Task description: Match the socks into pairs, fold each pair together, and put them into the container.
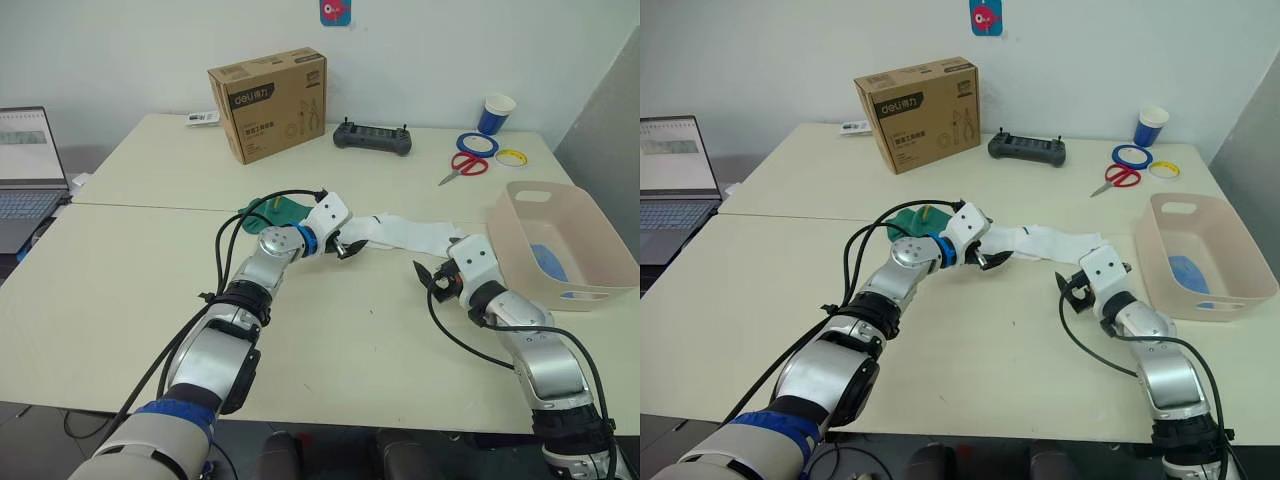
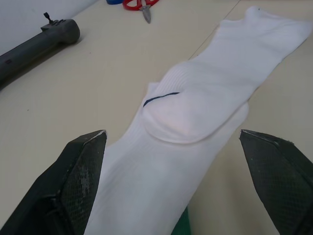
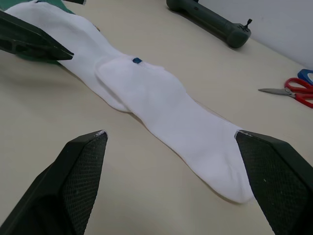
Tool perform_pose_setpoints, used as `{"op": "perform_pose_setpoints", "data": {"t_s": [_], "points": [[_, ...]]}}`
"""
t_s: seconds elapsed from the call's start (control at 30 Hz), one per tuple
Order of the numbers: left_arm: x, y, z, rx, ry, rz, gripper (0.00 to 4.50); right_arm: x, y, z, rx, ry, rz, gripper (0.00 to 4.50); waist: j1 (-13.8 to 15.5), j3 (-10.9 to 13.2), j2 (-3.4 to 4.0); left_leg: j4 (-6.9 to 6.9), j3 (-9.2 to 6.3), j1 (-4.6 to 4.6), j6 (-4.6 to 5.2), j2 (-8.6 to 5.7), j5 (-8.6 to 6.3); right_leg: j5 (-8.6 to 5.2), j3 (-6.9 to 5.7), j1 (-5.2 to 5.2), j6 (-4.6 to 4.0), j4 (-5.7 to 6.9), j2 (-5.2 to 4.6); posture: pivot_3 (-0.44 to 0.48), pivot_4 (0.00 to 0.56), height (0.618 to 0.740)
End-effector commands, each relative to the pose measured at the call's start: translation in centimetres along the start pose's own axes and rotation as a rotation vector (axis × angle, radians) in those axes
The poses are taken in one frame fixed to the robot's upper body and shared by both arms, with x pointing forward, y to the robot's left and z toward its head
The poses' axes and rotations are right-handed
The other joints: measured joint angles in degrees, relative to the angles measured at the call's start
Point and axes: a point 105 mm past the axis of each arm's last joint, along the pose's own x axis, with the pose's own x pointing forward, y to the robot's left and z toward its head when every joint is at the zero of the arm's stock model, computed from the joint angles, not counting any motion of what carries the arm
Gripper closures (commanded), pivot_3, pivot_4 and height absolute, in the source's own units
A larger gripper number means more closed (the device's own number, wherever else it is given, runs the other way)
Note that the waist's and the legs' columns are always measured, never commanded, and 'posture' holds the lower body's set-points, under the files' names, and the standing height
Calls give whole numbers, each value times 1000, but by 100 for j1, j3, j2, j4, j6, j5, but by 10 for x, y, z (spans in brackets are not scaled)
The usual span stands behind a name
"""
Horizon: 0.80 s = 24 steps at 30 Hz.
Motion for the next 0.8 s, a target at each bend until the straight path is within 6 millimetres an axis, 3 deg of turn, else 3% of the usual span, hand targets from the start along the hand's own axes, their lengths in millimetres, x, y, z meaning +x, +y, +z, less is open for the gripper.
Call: {"op": "perform_pose_setpoints", "data": {"t_s": [0.03, 0.23, 0.4, 0.6, 0.7, 0.8], "points": [[-2, 11, 13, 5, -54, 40, 0, -6, -7, 14, -22, -47, -36, 19, 0, 0, 0, -1, -3, 0, 0, 0, 0, 1, -2, 0, -1, 0, 0, 0, 150, 740], [-25, 16, -17, -14, 3, 72, 0, -6, -5, 11, -14, -37, -30, 19, -41, 0, 0, -2, 0, 3, 0, 2, 0, 3, 1, 0, -4, 3, 1, 0, 150, 740], [-21, 10, -28, -8, 61, 68, 0, 1, -1, 16, -11, -48, 0, 19, 24, 0, 0, 3, -3, -1, -1, 1, 0, 4, -5, 0, -5, 5, 0, 0, 150, 740], [-20, 21, -34, 42, 140, 108, 0, 0, -4, 16, -11, -45, -4, 19, 24, 0, 0, 5, 0, -3, -1, 0, 0, 5, -4, 2, 3, 1, -2, 0, 150, 740], [-17, 21, -33, 44, 145, 109, 561, -2, -4, 14, -9, -39, -5, 0, 24, 0, 0, 3, -3, -2, -1, 0, 0, 5, -5, 2, 3, 1, 0, 0, 150, 740], [-13, 21, -29, 20, 137, 113, 1478, -3, -1, 13, -5, -36, -4, 0, 16, 0, 0, 4, -3, -1, -1, 0, 0, 6, -4, 2, 2, 2, 0, 0, 150, 740]]}}
